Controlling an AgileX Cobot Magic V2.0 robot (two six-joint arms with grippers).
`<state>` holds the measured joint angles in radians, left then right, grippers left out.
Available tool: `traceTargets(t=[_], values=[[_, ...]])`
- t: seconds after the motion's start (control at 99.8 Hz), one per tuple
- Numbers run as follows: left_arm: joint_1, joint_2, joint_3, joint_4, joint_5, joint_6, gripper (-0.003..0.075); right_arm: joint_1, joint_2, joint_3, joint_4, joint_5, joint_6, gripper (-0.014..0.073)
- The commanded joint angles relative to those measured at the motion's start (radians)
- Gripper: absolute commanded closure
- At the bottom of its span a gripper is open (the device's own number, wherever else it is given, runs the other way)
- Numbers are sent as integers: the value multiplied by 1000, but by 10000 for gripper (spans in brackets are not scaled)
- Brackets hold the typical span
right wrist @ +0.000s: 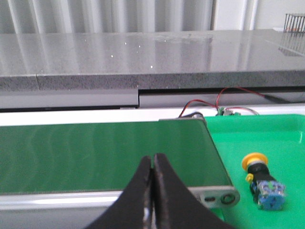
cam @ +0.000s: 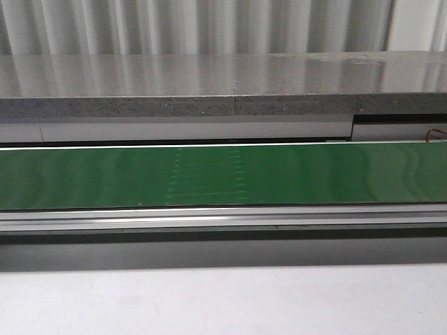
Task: Move button from right to left
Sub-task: 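Move the right gripper down toward the yellow push button in the green tray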
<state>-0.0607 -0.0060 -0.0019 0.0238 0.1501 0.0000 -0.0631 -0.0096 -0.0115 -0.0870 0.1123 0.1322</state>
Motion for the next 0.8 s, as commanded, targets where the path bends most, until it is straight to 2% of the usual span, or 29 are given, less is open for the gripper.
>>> traceTargets(t=[0.0, 0.13, 0.251, 0.421, 0.792], values=[[-1, -34, 26, -2, -77, -7, 740, -8, 11, -96, -10, -34, -2, 660], [-1, -34, 26, -2, -77, -7, 740, -8, 106, -210, -10, 113, -2, 660], [-1, -34, 26, -2, -77, -7, 740, -8, 217, -314, -10, 192, -2, 660], [-1, -34, 26, -2, -77, -7, 740, -8, 365, -414, -1, 186, -2, 660], [-1, -34, 26, -2, -77, -7, 740, -8, 539, -419, 10, 200, -2, 660]])
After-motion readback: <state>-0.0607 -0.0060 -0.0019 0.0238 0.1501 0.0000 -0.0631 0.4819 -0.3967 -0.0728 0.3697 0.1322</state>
